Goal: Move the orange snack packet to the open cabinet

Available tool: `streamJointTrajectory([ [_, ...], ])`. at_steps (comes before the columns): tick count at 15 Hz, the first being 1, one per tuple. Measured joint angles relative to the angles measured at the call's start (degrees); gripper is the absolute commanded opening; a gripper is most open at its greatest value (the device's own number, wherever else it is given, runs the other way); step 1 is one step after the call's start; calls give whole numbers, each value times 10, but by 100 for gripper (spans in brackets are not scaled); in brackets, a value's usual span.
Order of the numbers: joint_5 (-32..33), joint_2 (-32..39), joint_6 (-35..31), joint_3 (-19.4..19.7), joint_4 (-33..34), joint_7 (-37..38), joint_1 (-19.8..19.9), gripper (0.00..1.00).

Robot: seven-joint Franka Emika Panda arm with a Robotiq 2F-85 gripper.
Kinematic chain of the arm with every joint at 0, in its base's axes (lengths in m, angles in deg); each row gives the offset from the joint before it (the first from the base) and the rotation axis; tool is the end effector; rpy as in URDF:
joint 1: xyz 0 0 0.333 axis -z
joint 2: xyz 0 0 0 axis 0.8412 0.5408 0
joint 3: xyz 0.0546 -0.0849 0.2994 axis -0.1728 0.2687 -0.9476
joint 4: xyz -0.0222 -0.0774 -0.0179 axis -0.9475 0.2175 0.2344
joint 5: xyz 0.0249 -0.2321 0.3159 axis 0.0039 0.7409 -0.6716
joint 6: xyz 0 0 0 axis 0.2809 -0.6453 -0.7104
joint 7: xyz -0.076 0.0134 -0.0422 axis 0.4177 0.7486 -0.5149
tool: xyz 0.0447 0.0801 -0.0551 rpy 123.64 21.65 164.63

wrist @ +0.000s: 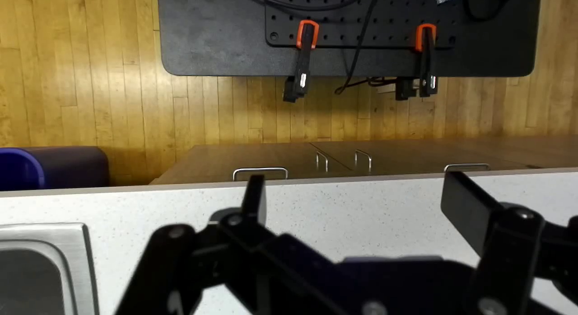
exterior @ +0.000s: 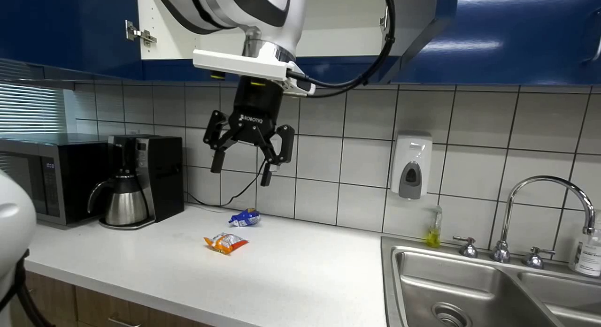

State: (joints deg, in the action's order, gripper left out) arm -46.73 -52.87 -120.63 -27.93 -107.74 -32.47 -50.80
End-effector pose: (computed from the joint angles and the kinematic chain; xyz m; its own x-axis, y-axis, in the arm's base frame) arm 0.3077 -0.1721 0.4717 0.9787 0.0862 -0.1863 0.0612 -0.9888 -0.1364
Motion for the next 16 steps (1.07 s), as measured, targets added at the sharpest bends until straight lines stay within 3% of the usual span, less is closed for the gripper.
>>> streamJointTrajectory([
  [9, -2, 8, -8, 0, -5, 0, -1, 100],
  [16, -11, 68, -77, -15, -13, 0, -24, 100],
])
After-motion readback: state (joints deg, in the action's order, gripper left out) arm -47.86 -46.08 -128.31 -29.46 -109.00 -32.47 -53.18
